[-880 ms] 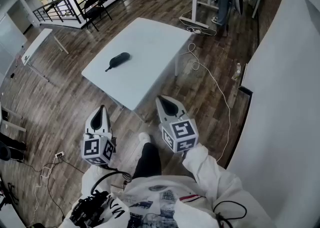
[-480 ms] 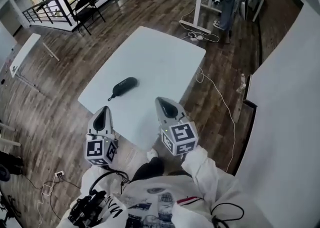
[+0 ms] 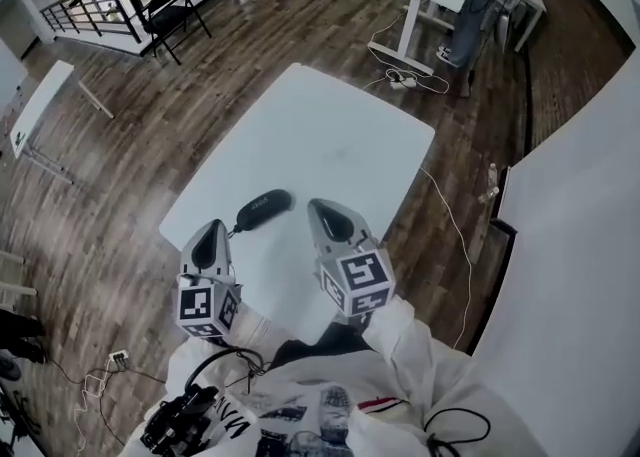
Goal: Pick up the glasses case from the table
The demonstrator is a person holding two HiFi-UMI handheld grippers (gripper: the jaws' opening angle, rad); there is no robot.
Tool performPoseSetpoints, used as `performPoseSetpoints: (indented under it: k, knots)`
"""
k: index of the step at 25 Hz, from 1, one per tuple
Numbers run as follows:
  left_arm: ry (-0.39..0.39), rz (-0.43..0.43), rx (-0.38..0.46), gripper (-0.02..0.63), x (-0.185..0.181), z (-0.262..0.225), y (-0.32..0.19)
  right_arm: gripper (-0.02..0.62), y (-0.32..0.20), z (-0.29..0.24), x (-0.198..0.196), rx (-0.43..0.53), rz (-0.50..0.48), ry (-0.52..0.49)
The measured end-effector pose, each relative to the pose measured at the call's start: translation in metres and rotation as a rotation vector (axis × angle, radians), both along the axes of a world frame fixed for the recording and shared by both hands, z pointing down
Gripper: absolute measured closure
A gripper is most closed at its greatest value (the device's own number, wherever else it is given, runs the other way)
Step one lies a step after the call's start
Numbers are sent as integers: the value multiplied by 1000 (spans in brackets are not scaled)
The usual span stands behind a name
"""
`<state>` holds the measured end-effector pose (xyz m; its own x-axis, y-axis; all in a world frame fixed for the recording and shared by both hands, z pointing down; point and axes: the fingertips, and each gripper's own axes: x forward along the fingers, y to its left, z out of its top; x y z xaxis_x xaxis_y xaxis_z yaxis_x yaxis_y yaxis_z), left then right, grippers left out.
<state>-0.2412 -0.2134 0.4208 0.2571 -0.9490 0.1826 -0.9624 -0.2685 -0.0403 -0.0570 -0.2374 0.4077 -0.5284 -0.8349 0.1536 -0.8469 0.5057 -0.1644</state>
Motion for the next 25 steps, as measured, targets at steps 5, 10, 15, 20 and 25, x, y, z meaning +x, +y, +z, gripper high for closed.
performPoseSetpoints:
  k: [5,10,15,20,25]
  knots:
    - [-12,1,-31,583,-2,16,-7,589,-12,18,-5,-28,-23,-5]
    - [9,63,-110,569,8,35,-29,589,-26,32,5,-63,-9,-29]
    - [-68,184,-192,213,32,68,-53,589,-37,43,21,-93,31,-39]
    - [-228,337,-327,120,55,119,-72,589,-48,53,42,-114,78,-36]
    - [-342,491,-467,121,66,175,-86,589,-54,69,64,-155,127,-22]
